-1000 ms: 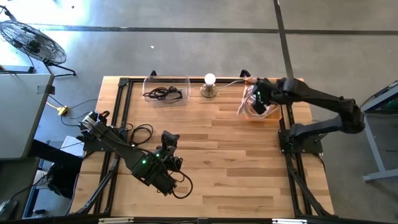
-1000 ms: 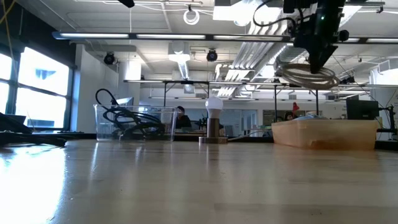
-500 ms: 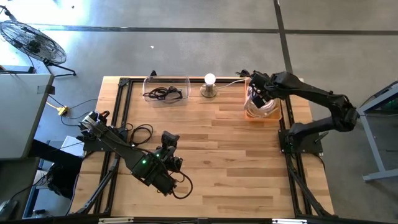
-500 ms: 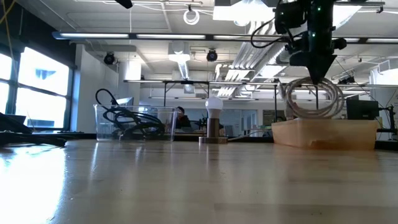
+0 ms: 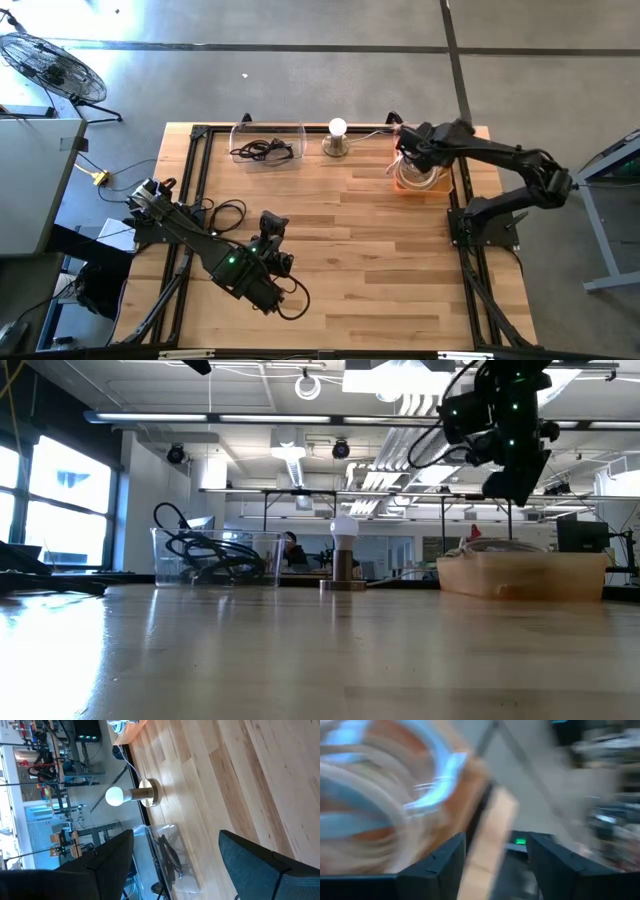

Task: Pick & Place USB Port
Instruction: Put the black USB cable into the transparent bin

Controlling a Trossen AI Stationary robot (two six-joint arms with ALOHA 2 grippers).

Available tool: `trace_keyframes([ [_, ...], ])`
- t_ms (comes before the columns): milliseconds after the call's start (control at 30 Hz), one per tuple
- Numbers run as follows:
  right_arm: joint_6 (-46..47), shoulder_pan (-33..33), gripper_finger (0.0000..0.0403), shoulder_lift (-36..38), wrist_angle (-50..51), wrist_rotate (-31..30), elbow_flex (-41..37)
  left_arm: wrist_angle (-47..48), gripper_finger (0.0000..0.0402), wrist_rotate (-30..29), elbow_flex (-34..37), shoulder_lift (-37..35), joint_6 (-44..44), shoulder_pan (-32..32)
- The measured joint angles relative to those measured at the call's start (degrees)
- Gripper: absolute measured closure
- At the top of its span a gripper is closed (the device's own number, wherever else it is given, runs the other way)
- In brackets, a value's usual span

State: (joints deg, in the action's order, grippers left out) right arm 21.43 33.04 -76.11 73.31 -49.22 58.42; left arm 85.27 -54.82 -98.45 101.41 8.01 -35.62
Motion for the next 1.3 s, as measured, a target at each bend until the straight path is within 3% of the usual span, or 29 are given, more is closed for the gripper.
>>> trace_keyframes([
  [100,4.08,-1.24,0.0185,1.20,2.42,-7.24,-0.46,0.04,0.0115,-0.07,0.00,0.00,-0.05,0.00],
  [267,5.35,-6.26,0.0170,6.41,-0.10,-8.78,-0.46,0.33,0.0115,-0.36,0.00,0.00,-0.20,0.00],
  [467,5.16,-16.42,0.0172,14.80,-7.93,-2.44,-0.46,2.37,0.0115,2.28,-0.02,0.00,1.40,-0.02],
  [700,0.68,-30.49,0.0174,21.00,-19.64,9.11,-0.44,4.53,0.0115,21.23,1.03,0.01,9.59,-0.27],
  [867,-1.51,-41.04,0.0174,21.15,-27.85,11.76,-0.44,4.71,0.0115,30.14,6.08,0.06,12.27,-3.48],
  [1100,-6.64,-51.64,0.0175,20.61,-45.50,12.99,-6.83,4.71,0.0115,31.29,16.37,0.04,18.16,-7.34],
  [1300,-9.93,-55.76,0.0174,20.61,-60.41,13.11,-16.60,4.74,0.0115,34.77,25.91,0.06,25.32,-6.57],
])
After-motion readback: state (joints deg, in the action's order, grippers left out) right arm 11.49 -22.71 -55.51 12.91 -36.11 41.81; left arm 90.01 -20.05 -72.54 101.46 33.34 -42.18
